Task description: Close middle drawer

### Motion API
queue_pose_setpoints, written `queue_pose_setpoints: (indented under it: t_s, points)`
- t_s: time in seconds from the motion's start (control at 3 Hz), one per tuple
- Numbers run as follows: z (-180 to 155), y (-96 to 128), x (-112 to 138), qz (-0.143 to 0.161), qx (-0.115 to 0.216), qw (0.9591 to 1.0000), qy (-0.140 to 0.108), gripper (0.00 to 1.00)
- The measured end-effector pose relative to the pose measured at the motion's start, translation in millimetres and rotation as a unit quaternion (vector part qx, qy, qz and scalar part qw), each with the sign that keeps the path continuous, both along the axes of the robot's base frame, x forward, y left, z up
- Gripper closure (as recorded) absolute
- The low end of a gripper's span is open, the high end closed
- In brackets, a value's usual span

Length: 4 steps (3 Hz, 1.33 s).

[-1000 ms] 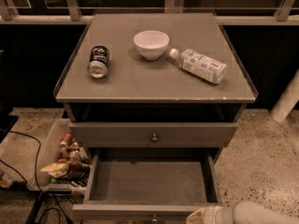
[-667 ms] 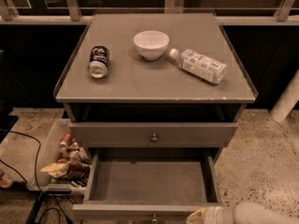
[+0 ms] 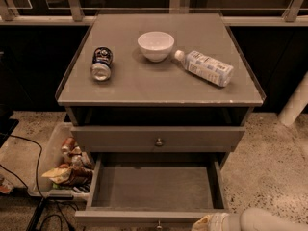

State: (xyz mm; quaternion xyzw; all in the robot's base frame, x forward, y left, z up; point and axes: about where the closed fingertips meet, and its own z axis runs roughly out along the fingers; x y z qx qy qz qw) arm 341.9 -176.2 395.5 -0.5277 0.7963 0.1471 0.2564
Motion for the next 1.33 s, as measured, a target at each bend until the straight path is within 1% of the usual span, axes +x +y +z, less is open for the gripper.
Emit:
queue_pose_setpoints:
  t_s: [0.33,0.67,1.0,1.33]
  points:
    - [0,4,17,0.009,0.011,0.9997,-0.021,0.14]
    - [1,7,19,0.009,0.016,0.9995,-0.026,0.15]
    - [5,7,52,0.006,0.028,0.9986,-0.044,0.38]
    - [10,2,108,-0.005,0.044,0.9969,-0.065,0.61]
